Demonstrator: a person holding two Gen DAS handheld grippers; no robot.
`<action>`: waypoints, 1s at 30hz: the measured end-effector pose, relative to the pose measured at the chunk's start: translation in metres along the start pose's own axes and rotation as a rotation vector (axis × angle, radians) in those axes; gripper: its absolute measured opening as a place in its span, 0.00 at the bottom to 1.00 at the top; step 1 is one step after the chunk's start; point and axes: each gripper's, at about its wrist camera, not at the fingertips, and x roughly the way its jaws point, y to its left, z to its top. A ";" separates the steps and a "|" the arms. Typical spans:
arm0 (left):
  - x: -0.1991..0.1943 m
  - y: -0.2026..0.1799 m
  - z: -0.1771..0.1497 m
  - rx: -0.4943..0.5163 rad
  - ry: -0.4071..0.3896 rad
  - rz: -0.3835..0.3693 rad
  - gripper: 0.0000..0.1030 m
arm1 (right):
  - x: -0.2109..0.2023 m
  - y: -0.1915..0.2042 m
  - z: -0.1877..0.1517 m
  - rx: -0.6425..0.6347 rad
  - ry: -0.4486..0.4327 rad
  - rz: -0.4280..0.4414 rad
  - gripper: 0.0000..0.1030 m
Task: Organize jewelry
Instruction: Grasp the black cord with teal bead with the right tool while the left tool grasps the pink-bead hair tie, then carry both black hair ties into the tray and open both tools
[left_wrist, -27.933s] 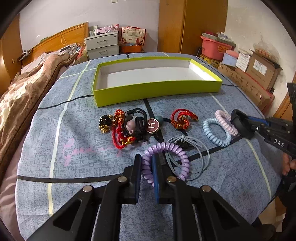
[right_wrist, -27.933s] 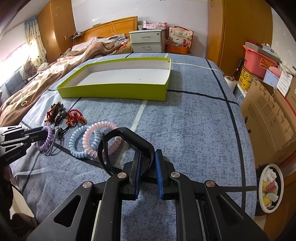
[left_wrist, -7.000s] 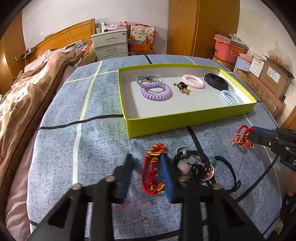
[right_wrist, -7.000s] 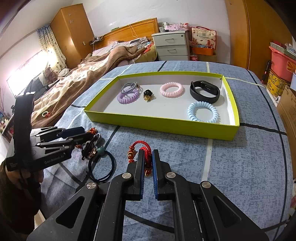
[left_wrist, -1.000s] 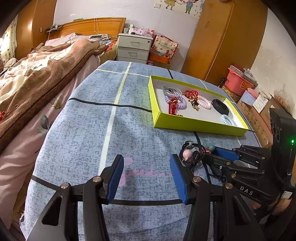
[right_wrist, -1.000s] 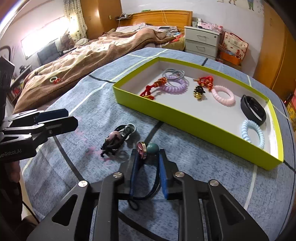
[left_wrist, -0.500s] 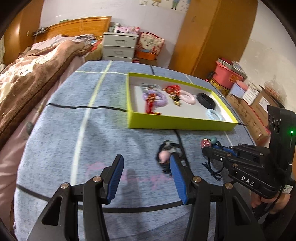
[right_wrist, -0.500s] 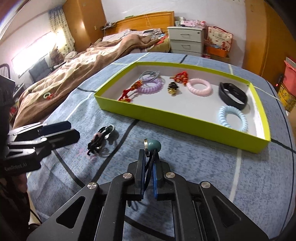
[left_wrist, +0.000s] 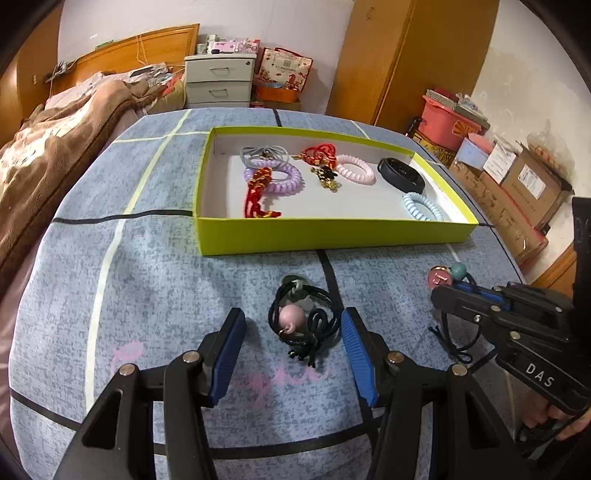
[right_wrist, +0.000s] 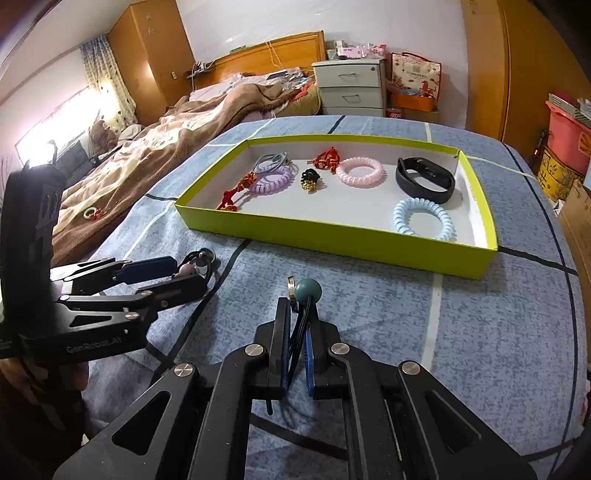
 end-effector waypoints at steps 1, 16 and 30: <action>0.000 0.000 0.000 0.002 -0.002 0.005 0.54 | 0.000 0.000 0.000 0.001 -0.001 0.000 0.06; -0.001 -0.002 0.001 0.011 -0.015 0.025 0.22 | 0.000 0.001 -0.001 0.005 -0.003 -0.006 0.06; -0.009 -0.004 -0.001 0.028 -0.035 0.031 0.18 | -0.001 0.000 0.000 0.006 -0.006 -0.013 0.06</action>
